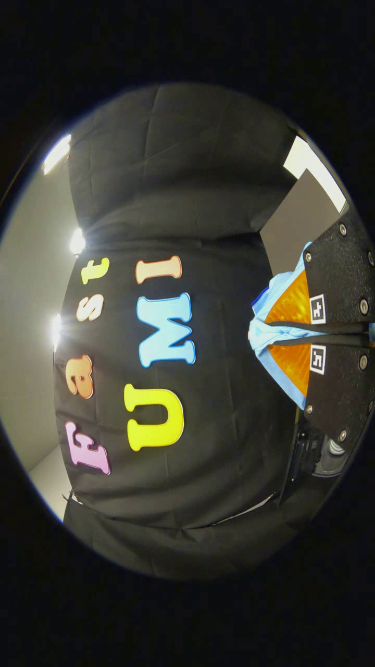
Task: Put the clothes into the washing machine and then close the washing machine lid.
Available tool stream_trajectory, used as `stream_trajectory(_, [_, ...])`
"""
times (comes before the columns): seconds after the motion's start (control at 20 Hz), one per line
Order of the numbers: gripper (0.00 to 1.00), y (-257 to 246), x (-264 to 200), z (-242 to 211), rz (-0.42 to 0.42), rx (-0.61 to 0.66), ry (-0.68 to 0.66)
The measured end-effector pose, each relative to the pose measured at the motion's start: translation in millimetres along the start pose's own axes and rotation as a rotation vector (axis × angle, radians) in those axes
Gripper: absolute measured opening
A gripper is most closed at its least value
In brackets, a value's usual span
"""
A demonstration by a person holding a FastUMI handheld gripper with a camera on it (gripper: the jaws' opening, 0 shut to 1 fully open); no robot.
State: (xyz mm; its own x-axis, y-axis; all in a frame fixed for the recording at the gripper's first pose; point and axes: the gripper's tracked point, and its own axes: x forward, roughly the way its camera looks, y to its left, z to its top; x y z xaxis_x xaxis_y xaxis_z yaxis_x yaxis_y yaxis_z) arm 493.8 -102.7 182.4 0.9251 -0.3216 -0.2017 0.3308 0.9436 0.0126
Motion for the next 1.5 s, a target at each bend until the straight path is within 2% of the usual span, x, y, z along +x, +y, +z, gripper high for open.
stream_trajectory(0.45, [0.01,139,-39,2,0.138,0.029,0.003])
stream_trajectory(0.75, [0.01,204,-61,-11,0.218,0.031,0.021])
stream_trajectory(1.15, [0.01,252,-66,-42,0.278,0.022,0.069])
stream_trajectory(1.5, [0.01,265,-44,-125,0.285,0.002,0.196])
